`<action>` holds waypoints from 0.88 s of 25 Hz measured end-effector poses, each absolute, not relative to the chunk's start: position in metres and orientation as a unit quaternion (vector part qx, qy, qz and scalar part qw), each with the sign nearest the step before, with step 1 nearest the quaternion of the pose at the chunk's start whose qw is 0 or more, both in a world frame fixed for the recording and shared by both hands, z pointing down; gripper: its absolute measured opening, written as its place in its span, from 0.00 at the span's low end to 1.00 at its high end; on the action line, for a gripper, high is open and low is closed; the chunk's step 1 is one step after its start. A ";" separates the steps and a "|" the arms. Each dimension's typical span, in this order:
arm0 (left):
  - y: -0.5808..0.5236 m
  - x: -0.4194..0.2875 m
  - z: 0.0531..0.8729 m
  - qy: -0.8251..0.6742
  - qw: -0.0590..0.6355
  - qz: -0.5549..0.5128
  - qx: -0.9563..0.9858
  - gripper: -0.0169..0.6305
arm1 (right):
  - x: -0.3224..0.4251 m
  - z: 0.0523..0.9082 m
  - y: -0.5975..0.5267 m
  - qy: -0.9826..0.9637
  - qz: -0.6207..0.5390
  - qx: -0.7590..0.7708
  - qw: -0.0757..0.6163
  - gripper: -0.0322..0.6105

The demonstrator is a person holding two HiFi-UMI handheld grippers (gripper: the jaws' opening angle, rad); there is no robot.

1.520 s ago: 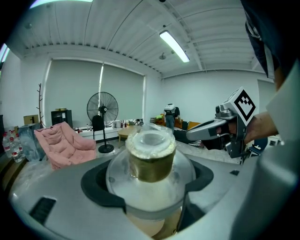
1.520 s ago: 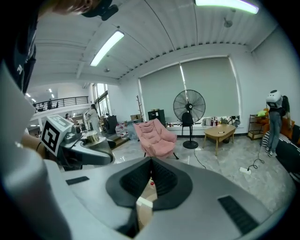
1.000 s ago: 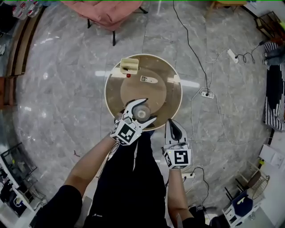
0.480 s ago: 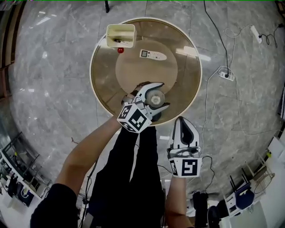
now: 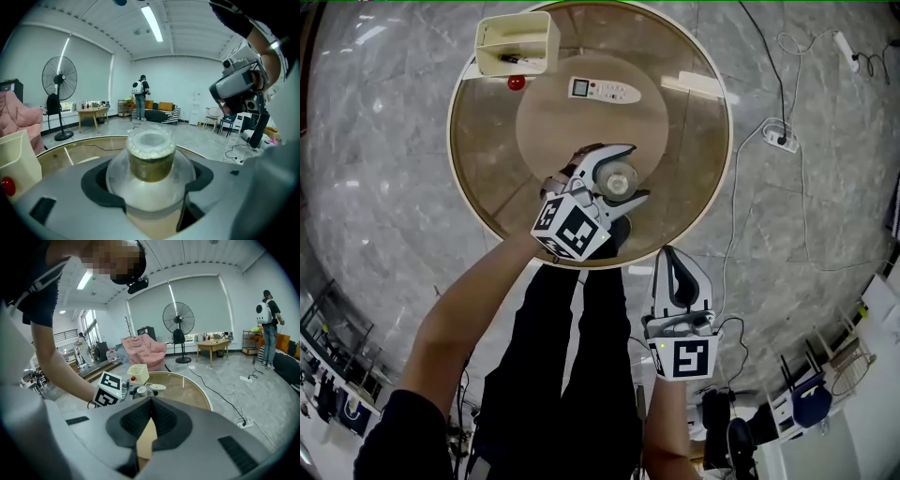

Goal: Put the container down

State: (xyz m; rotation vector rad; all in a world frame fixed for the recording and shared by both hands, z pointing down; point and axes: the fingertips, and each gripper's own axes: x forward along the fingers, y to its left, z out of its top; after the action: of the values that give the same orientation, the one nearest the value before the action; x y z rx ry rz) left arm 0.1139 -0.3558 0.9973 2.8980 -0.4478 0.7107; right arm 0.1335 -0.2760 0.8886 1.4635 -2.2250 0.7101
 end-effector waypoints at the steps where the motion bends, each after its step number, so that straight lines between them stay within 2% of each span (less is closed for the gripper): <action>1: -0.358 0.116 1.000 -0.147 0.061 0.232 0.959 0.55 | 0.134 0.893 -0.273 -0.791 0.257 0.523 0.189 0.09; 22: -0.365 0.130 1.036 -0.128 0.024 0.254 0.958 0.55 | 0.129 0.922 -0.245 -0.776 0.304 0.522 0.182 0.09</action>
State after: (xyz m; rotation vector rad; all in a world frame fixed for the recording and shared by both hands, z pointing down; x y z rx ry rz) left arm 0.1303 -0.3648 1.0359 2.9645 -0.3968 0.7873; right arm 0.1286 -0.2453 0.9221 1.4730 -2.1908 0.8595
